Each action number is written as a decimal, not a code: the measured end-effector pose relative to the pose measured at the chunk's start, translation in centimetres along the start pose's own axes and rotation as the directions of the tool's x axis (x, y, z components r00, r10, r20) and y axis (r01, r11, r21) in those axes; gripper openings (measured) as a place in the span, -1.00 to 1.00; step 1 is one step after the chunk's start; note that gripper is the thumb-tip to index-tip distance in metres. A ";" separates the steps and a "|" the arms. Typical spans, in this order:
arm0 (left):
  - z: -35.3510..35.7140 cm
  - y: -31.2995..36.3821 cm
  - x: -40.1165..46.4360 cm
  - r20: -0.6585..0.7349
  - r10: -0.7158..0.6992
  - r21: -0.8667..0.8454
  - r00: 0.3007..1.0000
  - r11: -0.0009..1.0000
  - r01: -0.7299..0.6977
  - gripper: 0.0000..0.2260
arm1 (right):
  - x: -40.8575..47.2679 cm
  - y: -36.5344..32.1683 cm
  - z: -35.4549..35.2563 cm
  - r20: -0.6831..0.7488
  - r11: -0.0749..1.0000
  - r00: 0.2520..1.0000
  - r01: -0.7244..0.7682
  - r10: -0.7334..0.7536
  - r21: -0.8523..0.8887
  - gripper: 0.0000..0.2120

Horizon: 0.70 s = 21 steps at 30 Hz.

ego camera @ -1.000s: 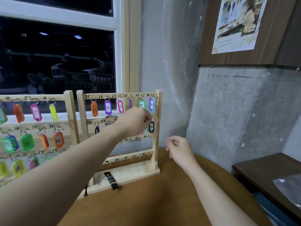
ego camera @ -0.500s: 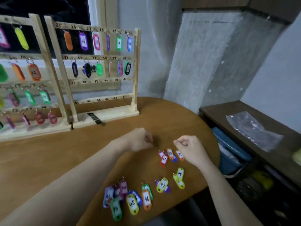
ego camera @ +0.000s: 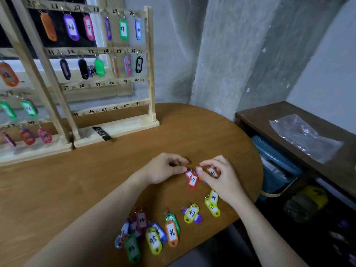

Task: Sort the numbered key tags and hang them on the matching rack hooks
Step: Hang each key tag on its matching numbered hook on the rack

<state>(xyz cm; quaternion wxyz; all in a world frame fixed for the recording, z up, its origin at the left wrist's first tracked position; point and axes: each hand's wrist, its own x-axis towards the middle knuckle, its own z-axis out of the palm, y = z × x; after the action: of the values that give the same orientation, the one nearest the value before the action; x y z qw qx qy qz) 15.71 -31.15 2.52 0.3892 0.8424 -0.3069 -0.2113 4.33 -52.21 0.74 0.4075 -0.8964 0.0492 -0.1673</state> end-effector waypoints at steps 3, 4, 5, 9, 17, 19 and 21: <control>0.2 0.0 0.6 0.006 -0.036 0.017 0.999 0.999 0.036 -0.86 | 0.0 0.4 0.4 0.036 0.989 0.998 0.053 -0.049 -0.140 -0.73; 0.4 0.1 0.8 -0.012 -0.049 0.019 0.999 0.999 0.049 -0.87 | -0.1 0.3 0.6 0.045 0.979 0.997 0.064 -0.056 -0.193 -0.67; 0.6 0.2 1.0 -0.029 -0.062 0.017 0.998 0.998 0.063 -0.88 | -0.1 0.2 0.7 0.049 0.969 0.997 0.072 -0.062 -0.235 -0.63; 1.3 0.7 1.5 -0.073 -0.120 0.073 0.990 0.989 0.125 -0.90 | -0.1 0.0 0.9 0.070 0.954 0.995 0.090 -0.073 -0.285 -0.57; 1.6 0.8 1.4 -0.116 -0.121 0.069 0.986 0.989 0.129 -0.87 | -0.1 0.0 1.1 0.083 0.964 0.993 0.104 -0.086 -0.247 -0.68; 1.5 0.7 1.2 -0.102 -0.106 0.046 0.989 0.993 0.111 -0.88 | -0.1 0.0 1.1 0.087 0.970 0.992 0.107 -0.089 -0.221 -0.70; 1.4 0.7 1.1 -0.074 -0.101 0.013 0.992 0.995 0.102 -0.90 | -0.1 0.0 1.0 0.093 0.974 0.992 0.107 -0.089 -0.201 -0.73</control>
<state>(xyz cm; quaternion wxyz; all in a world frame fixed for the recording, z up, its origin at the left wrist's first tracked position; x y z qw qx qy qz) 15.48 -33.00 2.11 0.3818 0.8673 -0.2510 -0.1974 4.54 -51.44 0.12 0.3058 -0.9412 0.0048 -0.1437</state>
